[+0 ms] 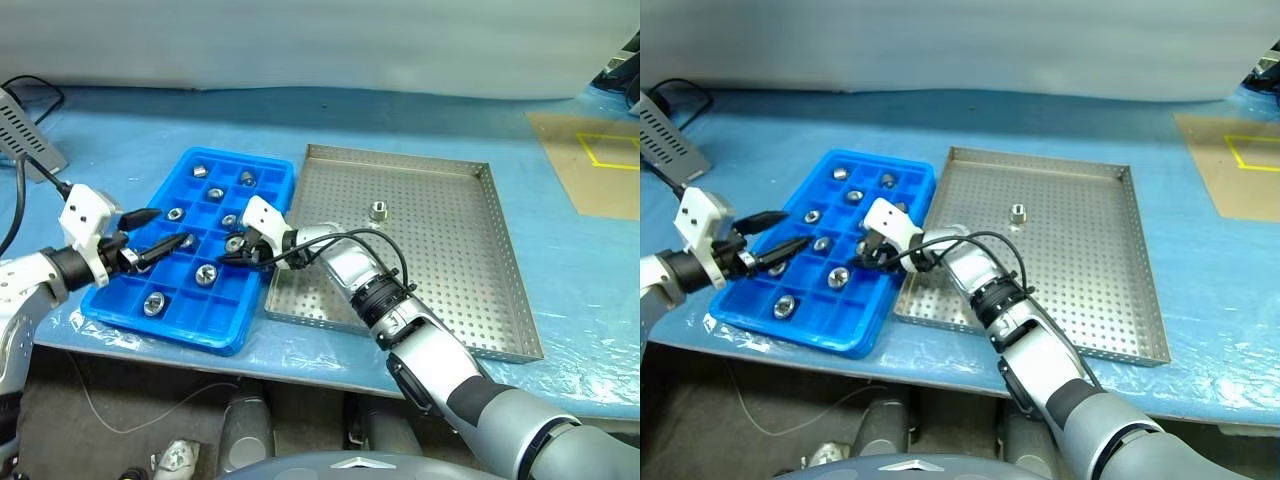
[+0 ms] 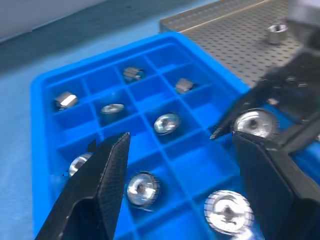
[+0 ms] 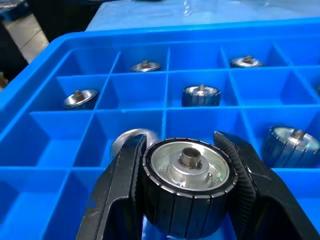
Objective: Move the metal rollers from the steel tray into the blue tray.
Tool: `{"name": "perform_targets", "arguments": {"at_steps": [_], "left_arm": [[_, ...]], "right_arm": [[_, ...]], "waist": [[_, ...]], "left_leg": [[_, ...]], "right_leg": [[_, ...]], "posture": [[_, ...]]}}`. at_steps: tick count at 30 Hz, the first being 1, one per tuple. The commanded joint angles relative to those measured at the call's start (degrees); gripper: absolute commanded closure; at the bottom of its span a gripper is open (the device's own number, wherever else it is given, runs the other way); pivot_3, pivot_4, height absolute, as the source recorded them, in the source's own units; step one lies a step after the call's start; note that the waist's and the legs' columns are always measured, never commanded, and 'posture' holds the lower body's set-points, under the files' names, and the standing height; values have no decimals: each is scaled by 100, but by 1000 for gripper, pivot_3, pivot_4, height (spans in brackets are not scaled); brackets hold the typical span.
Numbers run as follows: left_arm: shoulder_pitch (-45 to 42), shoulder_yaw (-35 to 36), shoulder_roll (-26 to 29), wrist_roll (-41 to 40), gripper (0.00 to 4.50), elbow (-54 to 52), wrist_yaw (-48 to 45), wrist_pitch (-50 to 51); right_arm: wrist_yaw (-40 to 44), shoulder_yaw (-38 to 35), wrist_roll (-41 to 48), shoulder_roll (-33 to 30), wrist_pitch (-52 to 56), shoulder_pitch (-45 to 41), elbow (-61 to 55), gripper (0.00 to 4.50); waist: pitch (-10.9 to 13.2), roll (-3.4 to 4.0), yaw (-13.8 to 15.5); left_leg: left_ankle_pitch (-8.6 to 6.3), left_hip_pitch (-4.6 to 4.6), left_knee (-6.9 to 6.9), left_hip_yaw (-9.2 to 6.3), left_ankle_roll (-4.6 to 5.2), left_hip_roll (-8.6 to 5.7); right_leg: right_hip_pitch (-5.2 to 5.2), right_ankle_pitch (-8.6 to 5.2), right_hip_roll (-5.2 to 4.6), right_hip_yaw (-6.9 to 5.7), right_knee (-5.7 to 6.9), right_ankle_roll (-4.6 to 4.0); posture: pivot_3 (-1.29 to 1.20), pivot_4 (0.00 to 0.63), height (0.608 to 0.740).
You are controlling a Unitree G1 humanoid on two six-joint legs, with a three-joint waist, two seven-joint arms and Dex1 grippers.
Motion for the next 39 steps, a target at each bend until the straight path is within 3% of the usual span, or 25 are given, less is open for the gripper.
{"name": "perform_targets", "arguments": {"at_steps": [1,7,10,11,17,27,32,39], "left_arm": [[334,211,-227,-293,1077,-667,241,166],[543,-73,-646,-349,1077,-1055,605,229],[450,-174,-716,-336,1077,-1007,687,222],[423,-208,-718,-323,1077,-976,690,211],[57,-491,-680,-294,1077,-687,574,187],[-998,-1264,-978,-225,1077,-102,470,125],[-2076,-2194,-1733,265,1077,795,496,-232],[-3316,-2719,-2893,544,1077,1948,531,-619]], "right_arm": [[302,-143,234,72,200,-279,-372,2788],[290,-229,94,-92,-43,-357,-250,2788],[-260,-407,-47,-112,-331,-463,78,2788],[-321,-429,-66,-133,-405,-467,123,2065],[123,-326,16,-358,-208,-196,-412,184],[-259,-1351,596,-1104,504,-48,-1779,184],[-2124,-2429,486,-1469,18,-101,-1249,184],[-3117,-2926,638,-1511,144,731,-1797,184]], "waist": [[1,-1,48],[3,1,189],[2,1,248],[2,0,268],[2,0,264],[1,-1,203],[1,0,190],[1,0,-103]], "left_leg": [[1,5,0,1,-2,0],[4,18,0,0,-6,27],[5,19,0,0,-8,25],[5,17,0,0,-8,25],[5,12,2,3,-8,17],[13,20,11,3,-20,-4],[23,14,27,6,-35,-12],[19,10,35,12,-26,-17]], "right_leg": [[1,-1,0,2,7,-2],[1,-4,0,4,30,-2],[1,-4,-1,7,28,-1],[1,-3,-1,7,28,-2],[1,-3,0,8,19,0],[8,-1,2,12,29,3],[14,5,-1,14,31,11],[11,22,1,24,27,38]], "posture": [[303,150,740],[307,150,740],[293,150,740],[282,150,740],[217,150,740],[99,150,740],[4,150,740],[-125,150,740]]}}
